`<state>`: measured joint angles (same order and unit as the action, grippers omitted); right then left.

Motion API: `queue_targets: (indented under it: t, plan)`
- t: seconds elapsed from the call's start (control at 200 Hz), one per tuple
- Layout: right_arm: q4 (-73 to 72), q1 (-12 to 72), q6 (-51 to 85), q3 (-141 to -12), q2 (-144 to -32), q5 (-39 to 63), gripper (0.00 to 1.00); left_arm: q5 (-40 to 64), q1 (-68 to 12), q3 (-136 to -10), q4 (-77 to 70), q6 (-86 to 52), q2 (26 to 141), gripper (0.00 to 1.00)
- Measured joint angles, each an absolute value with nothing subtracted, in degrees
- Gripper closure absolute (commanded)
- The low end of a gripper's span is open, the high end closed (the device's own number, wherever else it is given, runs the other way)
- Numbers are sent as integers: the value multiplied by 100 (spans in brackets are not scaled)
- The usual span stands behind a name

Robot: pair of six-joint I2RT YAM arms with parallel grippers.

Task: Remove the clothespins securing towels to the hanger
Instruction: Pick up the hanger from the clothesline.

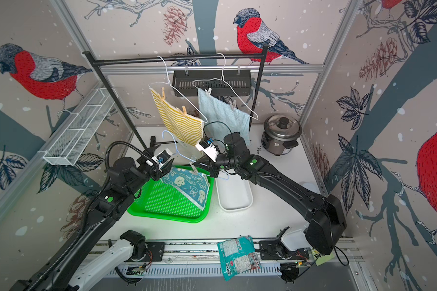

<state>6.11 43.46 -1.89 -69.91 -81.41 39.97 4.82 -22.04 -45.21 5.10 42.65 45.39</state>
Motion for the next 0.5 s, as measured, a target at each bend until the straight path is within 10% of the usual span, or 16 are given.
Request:
queue_targets:
  t: [0.5]
  plan:
    - [294,4346,-143,-7028,-8324,4283,100,891,-2180,-4499,287,4556,4674,72]
